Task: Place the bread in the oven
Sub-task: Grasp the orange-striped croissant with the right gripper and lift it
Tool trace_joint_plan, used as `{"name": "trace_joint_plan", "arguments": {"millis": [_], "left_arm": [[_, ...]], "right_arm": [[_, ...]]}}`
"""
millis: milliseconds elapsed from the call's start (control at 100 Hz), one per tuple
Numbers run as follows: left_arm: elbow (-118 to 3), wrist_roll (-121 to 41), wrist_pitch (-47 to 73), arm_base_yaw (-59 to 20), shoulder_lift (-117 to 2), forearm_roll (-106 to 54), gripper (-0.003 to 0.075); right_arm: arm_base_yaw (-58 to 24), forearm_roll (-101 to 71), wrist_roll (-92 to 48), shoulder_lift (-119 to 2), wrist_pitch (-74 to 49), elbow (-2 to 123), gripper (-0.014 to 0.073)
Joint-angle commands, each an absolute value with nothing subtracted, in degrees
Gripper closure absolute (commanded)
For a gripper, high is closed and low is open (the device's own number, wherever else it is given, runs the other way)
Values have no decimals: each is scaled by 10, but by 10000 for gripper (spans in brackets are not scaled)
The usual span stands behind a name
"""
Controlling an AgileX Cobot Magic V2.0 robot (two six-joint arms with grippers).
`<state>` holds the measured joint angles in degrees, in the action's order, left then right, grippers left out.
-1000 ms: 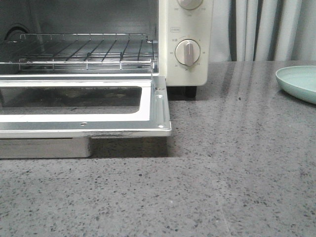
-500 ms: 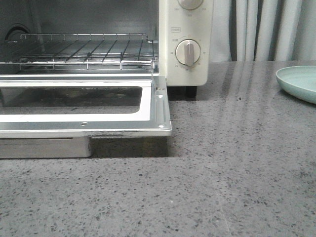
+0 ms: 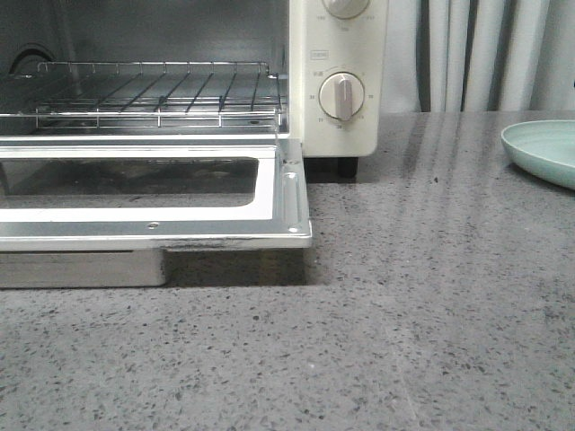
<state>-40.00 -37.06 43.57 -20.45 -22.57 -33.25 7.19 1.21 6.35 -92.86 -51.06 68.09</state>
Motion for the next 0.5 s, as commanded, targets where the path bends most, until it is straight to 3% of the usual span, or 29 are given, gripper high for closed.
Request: {"name": "trace_joint_plan", "arguments": {"millis": [0, 290, 490], "left_arm": [[-416, -364, 401, -210, -230, -350, 742], [-416, -364, 396, -210, -230, -350, 742], [-416, -364, 365, -210, -230, -349, 742]], "right_arm": [[76, 13, 64, -921, -507, 687, 669], [56, -6, 64, -725, -421, 788, 662], [-60, -132, -51, -677, -384, 918, 662]]}}
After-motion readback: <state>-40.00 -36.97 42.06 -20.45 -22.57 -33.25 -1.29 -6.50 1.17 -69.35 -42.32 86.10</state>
